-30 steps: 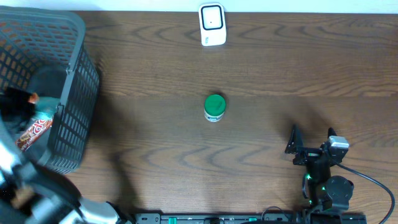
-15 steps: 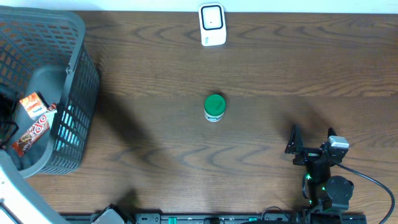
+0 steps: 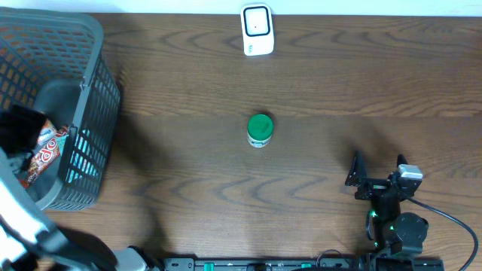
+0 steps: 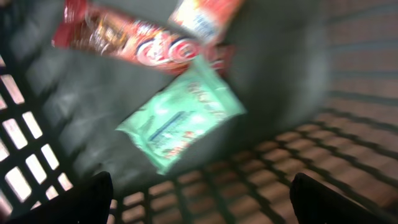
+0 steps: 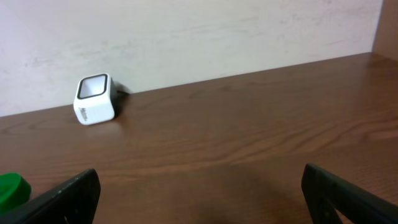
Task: Scan the item barcode
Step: 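Return the left gripper into the basket toward the mint-green wipes pack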
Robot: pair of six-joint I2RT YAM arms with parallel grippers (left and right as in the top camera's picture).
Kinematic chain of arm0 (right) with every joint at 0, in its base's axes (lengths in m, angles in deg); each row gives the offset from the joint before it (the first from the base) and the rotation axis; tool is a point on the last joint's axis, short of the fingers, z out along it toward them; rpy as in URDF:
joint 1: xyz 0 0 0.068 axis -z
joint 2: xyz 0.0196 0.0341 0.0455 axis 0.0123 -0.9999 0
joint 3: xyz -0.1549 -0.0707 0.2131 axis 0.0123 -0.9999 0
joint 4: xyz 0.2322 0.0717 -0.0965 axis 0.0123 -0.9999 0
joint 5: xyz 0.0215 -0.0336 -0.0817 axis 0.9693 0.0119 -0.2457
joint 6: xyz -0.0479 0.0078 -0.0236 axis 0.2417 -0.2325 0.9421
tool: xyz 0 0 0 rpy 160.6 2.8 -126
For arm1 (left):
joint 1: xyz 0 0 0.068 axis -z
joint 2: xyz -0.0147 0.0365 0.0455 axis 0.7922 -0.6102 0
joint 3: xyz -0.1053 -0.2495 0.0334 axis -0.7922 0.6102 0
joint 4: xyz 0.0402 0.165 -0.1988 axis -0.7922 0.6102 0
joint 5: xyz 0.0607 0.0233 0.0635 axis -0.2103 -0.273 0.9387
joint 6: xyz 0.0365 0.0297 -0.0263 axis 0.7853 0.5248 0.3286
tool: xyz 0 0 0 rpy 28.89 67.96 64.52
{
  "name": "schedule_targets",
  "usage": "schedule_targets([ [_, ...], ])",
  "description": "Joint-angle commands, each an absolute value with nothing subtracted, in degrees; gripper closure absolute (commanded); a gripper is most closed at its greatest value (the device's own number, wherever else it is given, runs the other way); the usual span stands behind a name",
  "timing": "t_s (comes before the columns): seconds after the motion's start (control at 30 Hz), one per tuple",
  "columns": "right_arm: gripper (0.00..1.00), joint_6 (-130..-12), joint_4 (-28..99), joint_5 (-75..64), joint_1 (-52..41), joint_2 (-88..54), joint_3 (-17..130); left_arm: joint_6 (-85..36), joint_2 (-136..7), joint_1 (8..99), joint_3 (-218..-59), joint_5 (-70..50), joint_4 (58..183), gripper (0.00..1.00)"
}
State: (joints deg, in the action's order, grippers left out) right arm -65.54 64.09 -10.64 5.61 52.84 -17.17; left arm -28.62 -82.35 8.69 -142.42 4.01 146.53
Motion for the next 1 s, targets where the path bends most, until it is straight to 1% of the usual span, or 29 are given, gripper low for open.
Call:
schedule_targets([
  [0.0,0.01,-66.13,63.89,-10.74,5.11,53.08,-17.26,-26.17,-88.39,8.74,-139.95,9.39,146.9,0.09],
  [0.2,0.01,-66.13,63.89,-10.74,5.11,53.08,-17.26,-26.15,-97.0,8.76,-138.29,15.16,146.94,0.1],
  [0.43,0.01,-66.13,63.89,-10.72,5.11,53.08,-17.26,-24.84,-103.1,8.76,-138.22,15.53,145.43,0.1],
  [0.73,0.01,-66.13,63.89,-10.72,5.11,53.08,-17.26,-17.12,-111.45,10.38,-138.22,7.48,144.01,0.09],
  [0.9,0.01,-66.13,63.89,-10.72,5.11,53.08,-17.26,-13.32,-113.3,12.21,-138.22,3.57,143.97,0.1],
  [0.93,0.01,-66.13,63.89,-10.72,5.11,53.08,-17.26,-13.32,-113.33,12.58,-138.2,3.62,144.17,0.19],
  [0.97,0.01,-66.13,63.89,-10.72,5.11,53.08,-17.26,-13.28,-113.33,12.93,-138.2,3.62,144.38,0.34],
])
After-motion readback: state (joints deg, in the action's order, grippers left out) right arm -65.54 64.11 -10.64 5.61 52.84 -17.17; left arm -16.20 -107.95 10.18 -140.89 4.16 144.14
